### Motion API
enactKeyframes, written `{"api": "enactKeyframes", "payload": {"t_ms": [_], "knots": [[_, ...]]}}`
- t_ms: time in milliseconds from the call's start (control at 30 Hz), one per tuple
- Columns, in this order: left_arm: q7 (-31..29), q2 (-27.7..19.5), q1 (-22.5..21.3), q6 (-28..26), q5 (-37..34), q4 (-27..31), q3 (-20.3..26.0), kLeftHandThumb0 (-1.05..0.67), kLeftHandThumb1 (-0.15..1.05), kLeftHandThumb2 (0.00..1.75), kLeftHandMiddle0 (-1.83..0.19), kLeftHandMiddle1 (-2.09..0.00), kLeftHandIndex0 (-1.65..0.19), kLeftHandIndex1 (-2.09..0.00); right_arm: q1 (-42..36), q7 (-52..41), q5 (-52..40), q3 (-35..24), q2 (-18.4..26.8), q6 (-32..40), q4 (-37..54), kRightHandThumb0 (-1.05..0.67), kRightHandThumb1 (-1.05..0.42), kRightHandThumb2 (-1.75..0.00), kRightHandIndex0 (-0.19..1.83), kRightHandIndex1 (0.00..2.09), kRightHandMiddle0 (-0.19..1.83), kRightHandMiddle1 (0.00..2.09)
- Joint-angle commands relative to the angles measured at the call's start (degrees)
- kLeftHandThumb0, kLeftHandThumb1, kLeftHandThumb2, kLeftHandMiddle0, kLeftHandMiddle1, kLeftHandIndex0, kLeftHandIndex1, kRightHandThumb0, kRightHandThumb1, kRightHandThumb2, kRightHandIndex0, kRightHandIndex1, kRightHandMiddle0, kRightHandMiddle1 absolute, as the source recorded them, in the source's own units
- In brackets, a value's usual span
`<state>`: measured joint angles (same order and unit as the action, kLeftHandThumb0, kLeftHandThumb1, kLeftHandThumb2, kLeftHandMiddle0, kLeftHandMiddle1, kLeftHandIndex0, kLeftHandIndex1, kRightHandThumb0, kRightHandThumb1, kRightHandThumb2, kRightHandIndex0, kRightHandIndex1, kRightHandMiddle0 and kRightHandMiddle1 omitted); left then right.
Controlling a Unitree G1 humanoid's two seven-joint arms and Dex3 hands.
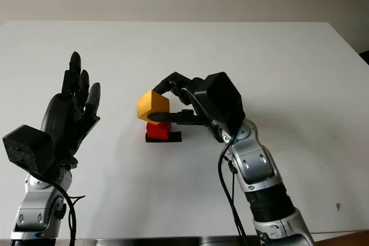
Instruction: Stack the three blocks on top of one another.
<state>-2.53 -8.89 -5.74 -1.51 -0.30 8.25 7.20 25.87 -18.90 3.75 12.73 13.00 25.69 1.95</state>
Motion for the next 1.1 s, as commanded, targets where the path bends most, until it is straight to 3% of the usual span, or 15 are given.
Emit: {"api": "enactKeyframes", "payload": {"t_ms": [0, 600, 1067], "knots": [[-0.2, -0.1, 0.8, 0.6, -0.2, 0.9, -0.1, -0.78, 1.05, 0.53, 0.19, -0.05, 0.19, -0.04, -0.3, 0.1, 0.7, 0.2, 0.2, -1.9, -0.5, -0.37, -0.98, -0.05, 0.15, 0.06, 0.17, 1.60], [-1.1, -0.3, 1.3, -0.4, -1.0, 1.8, 0.2, -0.77, 1.05, 0.52, 0.18, -0.05, 0.19, -0.04, -0.6, -0.5, 4.9, 0.1, 1.7, -10.6, -4.0, -0.40, -0.98, -0.05, 0.17, 0.07, 0.20, 1.60], [-1.8, -0.8, 1.4, -0.9, -1.1, 2.3, 0.5, -0.77, 1.05, 0.52, 0.18, -0.05, 0.18, -0.05, -1.7, -1.1, 8.5, 0.5, 3.6, -11.6, -2.0, -0.35, -1.00, -0.06, 0.15, 0.05, 0.20, 1.47]]}}
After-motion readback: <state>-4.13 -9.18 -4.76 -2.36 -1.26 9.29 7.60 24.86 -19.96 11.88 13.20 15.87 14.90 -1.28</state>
